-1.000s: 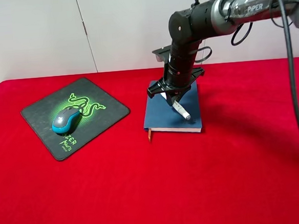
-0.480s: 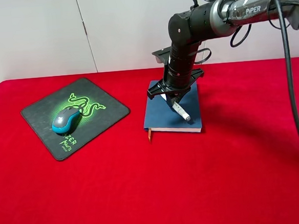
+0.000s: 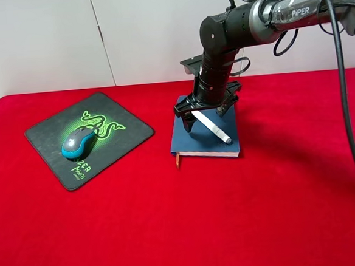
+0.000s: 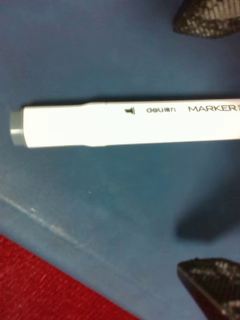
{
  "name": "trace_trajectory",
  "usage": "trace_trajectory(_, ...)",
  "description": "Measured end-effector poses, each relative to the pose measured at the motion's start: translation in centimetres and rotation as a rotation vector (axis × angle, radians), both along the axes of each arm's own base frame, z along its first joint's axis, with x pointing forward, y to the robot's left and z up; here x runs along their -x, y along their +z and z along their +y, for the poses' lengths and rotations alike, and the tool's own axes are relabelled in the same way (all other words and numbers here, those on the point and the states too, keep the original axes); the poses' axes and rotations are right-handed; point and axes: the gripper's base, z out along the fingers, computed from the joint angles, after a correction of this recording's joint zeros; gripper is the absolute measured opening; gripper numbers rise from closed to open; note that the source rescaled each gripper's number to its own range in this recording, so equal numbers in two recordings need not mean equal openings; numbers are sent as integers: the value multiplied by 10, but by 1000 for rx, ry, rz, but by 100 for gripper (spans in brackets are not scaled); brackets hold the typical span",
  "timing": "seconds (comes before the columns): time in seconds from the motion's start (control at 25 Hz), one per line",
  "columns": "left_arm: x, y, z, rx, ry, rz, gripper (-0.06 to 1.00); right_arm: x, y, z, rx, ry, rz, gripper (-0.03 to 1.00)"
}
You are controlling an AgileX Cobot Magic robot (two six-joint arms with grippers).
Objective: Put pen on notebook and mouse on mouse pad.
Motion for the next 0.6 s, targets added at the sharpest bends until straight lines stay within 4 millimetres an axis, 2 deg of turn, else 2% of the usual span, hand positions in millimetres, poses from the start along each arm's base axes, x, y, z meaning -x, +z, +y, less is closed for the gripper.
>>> trace_trajectory(0.36,0,0,0,0,0,0,100,1,0,-1,5,-1,13,100)
trace_trajectory(0.44,0,0,0,0,0,0,100,2,6,-1,6,-1,17,100)
trace_trajectory(0.6,0,0,0,0,0,0,100,4,30,-2,-1,0,5,100)
